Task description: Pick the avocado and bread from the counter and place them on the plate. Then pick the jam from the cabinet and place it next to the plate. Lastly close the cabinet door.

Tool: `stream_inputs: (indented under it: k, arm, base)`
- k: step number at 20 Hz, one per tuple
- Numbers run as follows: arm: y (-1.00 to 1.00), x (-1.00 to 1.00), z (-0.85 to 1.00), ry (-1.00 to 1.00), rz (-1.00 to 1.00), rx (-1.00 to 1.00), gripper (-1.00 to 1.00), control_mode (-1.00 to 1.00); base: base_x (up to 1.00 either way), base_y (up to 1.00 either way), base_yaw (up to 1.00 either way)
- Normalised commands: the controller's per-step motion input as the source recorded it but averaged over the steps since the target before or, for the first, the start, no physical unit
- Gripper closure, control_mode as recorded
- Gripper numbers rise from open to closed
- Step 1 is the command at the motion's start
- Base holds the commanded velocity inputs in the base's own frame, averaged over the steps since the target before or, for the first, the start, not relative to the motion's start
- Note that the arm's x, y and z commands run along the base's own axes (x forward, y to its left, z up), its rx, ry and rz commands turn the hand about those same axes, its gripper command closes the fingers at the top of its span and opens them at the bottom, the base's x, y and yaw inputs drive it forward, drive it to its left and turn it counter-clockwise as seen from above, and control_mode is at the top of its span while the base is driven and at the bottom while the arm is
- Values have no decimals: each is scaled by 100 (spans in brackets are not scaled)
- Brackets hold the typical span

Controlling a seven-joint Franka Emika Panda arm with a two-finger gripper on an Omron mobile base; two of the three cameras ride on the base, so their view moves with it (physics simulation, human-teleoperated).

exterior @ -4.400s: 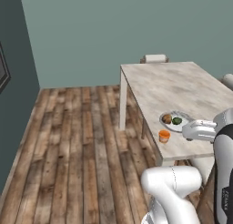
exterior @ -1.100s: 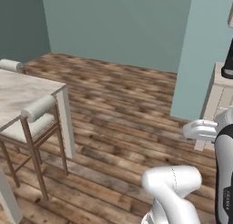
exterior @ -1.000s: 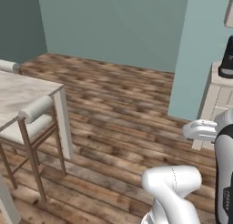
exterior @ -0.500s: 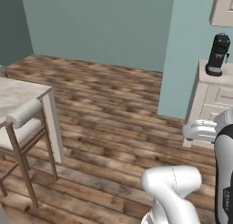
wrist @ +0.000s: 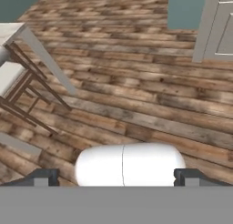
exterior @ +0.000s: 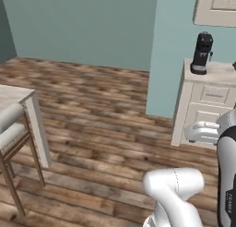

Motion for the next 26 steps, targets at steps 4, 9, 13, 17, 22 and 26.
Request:
stream_inputs:
  k: [4, 9, 13, 17, 22, 26]
  arm:
    - [0, 0, 0, 0, 0, 0, -100, 100]
    - [0, 0, 0, 0, 0, 0, -100, 100]
    - [0, 0, 0, 0, 0, 0, -100, 100]
    - [0, 0, 0, 0, 0, 0, -100, 100]
    - [0, 0, 0, 0, 0, 0, -100, 100]
    - [0, 0, 0, 0, 0, 0, -100, 100]
  base:
    - [-15, -49, -24]
    - [-20, -48, -28]
    - [-21, -47, -30]
    - [-17, -47, -30]
    - [-15, -49, -30]
    - [-13, -47, -28]
